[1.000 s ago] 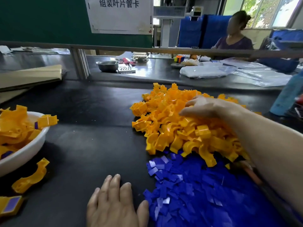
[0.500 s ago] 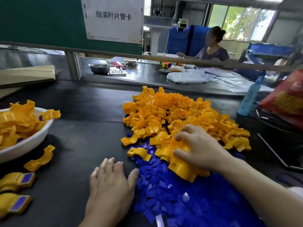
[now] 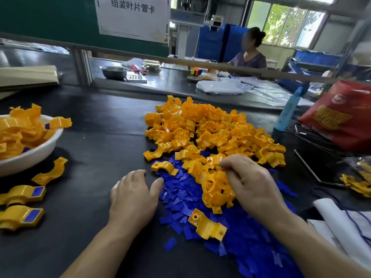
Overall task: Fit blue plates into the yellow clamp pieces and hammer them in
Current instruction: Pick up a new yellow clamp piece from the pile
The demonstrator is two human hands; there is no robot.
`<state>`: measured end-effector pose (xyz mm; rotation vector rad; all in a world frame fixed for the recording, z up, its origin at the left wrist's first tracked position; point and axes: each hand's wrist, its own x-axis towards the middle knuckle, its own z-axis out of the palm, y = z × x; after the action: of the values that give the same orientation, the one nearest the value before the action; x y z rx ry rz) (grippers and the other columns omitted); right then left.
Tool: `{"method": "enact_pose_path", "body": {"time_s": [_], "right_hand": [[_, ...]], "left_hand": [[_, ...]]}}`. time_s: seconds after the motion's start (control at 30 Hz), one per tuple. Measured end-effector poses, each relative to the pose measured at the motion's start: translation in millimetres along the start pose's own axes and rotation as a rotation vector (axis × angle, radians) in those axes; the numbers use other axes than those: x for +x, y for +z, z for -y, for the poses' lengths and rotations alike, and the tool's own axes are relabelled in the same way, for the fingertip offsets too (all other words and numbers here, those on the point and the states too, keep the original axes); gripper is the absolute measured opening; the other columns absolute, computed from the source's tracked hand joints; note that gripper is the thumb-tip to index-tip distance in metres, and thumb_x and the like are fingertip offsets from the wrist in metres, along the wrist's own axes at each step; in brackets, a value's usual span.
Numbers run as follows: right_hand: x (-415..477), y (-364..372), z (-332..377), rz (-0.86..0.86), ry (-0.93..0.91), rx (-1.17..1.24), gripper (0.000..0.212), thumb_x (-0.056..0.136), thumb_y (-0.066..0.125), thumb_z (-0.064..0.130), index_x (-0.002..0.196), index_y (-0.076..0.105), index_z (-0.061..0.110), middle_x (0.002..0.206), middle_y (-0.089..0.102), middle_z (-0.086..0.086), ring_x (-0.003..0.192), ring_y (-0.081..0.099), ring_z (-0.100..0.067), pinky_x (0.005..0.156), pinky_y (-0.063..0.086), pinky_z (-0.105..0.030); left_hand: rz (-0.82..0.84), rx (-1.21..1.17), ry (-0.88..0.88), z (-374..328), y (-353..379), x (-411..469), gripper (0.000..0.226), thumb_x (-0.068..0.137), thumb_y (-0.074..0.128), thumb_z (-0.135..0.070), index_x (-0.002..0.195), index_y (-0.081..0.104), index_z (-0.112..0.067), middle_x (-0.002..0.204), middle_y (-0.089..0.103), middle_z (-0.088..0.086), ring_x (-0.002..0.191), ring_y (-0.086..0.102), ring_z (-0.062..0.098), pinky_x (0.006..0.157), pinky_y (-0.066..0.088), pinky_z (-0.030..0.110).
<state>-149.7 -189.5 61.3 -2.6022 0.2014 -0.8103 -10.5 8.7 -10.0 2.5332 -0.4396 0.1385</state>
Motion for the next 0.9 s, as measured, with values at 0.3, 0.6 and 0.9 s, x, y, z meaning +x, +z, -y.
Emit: {"method": "enact_pose_path", "body": {"time_s": [0.3, 0.6, 0.9], "right_hand": [[7, -4, 36, -0.226, 0.261, 0.676, 0.024, 0.098, 0.046, 0.014, 0.099, 0.065, 0.029, 0.097, 0.071, 0.009, 0.09, 0.066, -0.006, 0.077, 0.056, -0.023], [-19, 12, 59, -0.098, 0.459, 0.813, 0.015, 0.096, 0.048, 0.035, 0.105, 0.06, 0.039, 0.102, 0.066, 0.013, 0.095, 0.063, -0.006, 0.078, 0.053, -0.025], [-67, 19, 75, 0.819, -0.138, -0.316, 0.05, 0.092, 0.045, 0.051, 0.137, 0.027, 0.038, 0.142, 0.027, 0.0, 0.12, 0.039, -0.026, 0.085, 0.047, -0.042]], "left_hand": [[0.296, -0.697, 0.381, -41, -23, -41, 0.052, 0.075, 0.054, -0.074, 0.121, 0.053, -0.05, 0.11, 0.064, -0.026, 0.1, 0.063, -0.003, 0.075, 0.057, 0.024], [0.468, -1.404, 0.12, -46, -20, -33, 0.016, 0.077, 0.078, -0.033, 0.092, 0.073, -0.03, 0.076, 0.071, 0.004, 0.061, 0.067, 0.016, 0.054, 0.052, 0.025], [0.256, -1.166, 0.063, -30, -33, -14, 0.026, 0.09, 0.063, -0.028, 0.114, 0.06, -0.02, 0.081, 0.074, 0.006, 0.068, 0.071, 0.02, 0.053, 0.056, 0.025]]}}
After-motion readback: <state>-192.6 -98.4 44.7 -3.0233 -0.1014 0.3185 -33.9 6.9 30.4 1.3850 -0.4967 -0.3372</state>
